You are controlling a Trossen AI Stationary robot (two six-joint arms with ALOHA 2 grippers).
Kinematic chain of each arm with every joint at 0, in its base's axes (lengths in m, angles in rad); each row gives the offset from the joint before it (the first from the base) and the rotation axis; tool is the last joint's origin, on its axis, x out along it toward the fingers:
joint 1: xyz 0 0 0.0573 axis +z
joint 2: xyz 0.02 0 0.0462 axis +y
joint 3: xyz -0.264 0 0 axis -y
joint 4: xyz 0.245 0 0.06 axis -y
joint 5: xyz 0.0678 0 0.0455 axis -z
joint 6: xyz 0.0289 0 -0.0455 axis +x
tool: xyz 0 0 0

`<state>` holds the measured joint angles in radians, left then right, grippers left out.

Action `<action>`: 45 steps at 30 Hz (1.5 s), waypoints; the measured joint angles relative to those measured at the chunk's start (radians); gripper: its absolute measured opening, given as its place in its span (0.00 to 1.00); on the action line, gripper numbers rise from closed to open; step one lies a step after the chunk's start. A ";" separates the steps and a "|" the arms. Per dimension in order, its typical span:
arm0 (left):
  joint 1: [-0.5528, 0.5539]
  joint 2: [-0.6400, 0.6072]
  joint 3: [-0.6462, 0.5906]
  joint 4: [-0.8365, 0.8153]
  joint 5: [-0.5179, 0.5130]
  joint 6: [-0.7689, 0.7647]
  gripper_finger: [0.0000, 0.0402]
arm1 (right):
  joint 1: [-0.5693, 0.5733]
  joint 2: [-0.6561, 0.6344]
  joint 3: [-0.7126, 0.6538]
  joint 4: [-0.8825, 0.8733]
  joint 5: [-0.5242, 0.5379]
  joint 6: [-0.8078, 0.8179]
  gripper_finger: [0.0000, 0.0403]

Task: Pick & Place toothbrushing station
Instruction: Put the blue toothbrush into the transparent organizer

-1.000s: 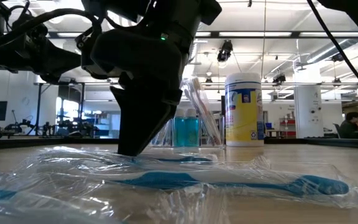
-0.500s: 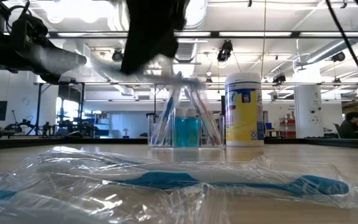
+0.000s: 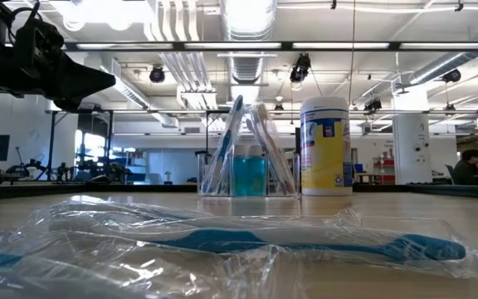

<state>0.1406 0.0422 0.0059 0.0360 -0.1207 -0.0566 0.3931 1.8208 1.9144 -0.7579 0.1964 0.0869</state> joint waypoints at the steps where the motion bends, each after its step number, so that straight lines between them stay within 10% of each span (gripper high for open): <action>1: 0.000 0.000 0.000 0.000 0.000 0.000 0.12 | 0.009 -0.034 -0.036 0.051 0.006 -0.018 0.03; 25: 0.000 0.000 0.000 0.001 0.000 -0.004 0.12 | 0.041 -0.822 -1.240 1.123 0.077 -0.246 0.03; 45: 0.000 0.000 0.000 0.001 0.000 -0.004 0.12 | -0.102 -1.321 -1.588 1.100 0.057 -0.254 0.03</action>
<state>0.1406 0.0422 0.0059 0.0372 -0.1207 -0.0605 0.2913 0.4998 0.3259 0.3421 0.2535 -0.1668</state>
